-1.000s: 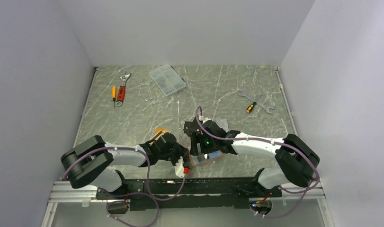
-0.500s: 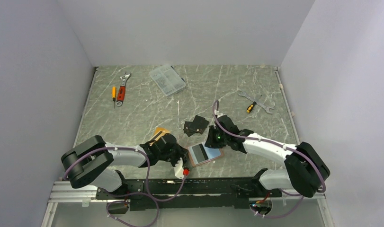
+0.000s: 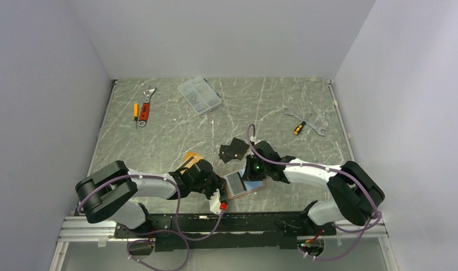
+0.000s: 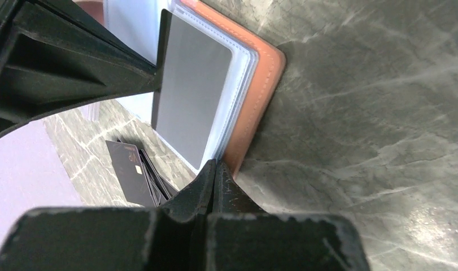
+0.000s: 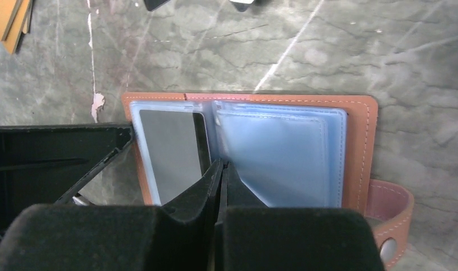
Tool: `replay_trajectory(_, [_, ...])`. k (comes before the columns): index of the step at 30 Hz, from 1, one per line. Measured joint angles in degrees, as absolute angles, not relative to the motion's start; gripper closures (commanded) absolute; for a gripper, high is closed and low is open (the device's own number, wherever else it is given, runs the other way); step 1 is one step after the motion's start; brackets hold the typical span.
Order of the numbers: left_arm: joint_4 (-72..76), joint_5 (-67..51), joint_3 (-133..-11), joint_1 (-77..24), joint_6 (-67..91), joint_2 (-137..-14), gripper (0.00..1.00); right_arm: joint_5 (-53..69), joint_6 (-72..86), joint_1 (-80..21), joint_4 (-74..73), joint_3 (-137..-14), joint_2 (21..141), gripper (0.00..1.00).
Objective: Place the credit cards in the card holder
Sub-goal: Insert the credit card into the card holder.
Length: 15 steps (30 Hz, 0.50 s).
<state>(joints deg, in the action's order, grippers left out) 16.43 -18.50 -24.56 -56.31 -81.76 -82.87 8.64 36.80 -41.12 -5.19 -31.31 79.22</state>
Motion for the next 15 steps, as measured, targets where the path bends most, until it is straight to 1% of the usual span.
replay_trajectory(9, [15.4,-16.5,-25.6,-56.2,-81.4,-83.9,1.00,7.7,37.5,-44.4,-4.7,-31.4,79.3,1.00])
replay_trajectory(10, [15.4,-16.4,-25.8,-56.1,-81.4,-84.0,1.00,7.6,37.6,-44.8,-4.9,-31.4,79.2,0.97])
replay_trajectory(14, [14.9,-15.9,-26.4,-55.6,-81.4,-84.2,1.00,7.5,37.8,-45.9,-7.4,-31.9,78.5,0.77])
replay_trajectory(15, [14.5,-15.6,-26.6,-55.3,-81.4,-84.2,1.00,7.1,37.9,-46.0,-8.3,-32.0,78.0,0.75])
